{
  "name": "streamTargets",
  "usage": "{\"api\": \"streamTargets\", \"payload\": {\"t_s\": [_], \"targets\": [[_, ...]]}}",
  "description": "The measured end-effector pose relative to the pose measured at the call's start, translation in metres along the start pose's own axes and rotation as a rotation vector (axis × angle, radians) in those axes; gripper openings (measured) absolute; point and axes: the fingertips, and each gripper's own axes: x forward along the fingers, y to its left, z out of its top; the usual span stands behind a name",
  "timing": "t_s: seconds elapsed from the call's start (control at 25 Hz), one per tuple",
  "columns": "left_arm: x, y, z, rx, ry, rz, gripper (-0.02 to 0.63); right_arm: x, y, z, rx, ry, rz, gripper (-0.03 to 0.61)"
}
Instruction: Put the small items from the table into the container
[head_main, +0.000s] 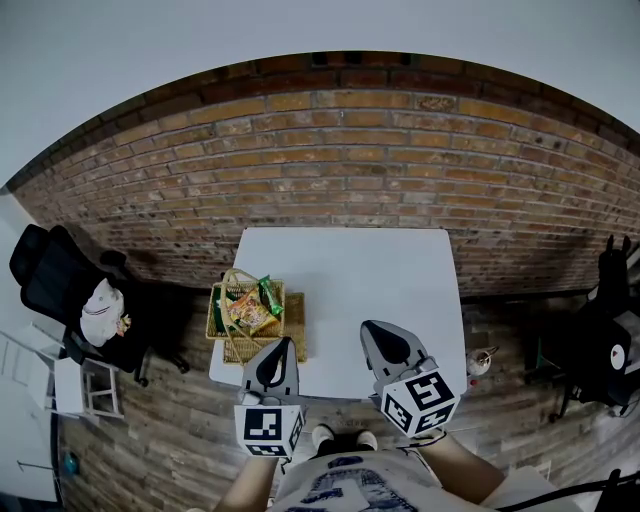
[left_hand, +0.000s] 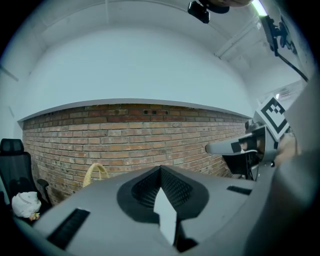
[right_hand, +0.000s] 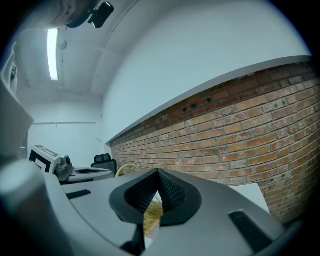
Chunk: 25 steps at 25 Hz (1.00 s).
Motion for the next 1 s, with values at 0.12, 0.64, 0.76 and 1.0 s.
{"api": "streamTargets", "payload": {"t_s": [0.12, 0.64, 0.76, 1.0], "targets": [[0.000, -0.001, -0.002, 0.010, 0.007, 0.000, 0.051, 0.001, 0.002, 0.000, -0.002, 0.000, 0.005, 0.018], [0.006, 0.006, -0.002, 0.006, 0.003, -0.010, 0.051, 0.009, 0.009, -0.005, -0.023, 0.026, 0.014, 0.018], [0.007, 0.007, -0.003, 0.005, 0.006, -0.013, 0.051, 0.012, 0.009, -0.006, -0.021, 0.030, 0.011, 0.018], [0.009, 0.012, -0.005, 0.002, 0.012, -0.008, 0.051, 0.017, 0.011, -0.010, -0.015, 0.042, 0.017, 0.018]]}}
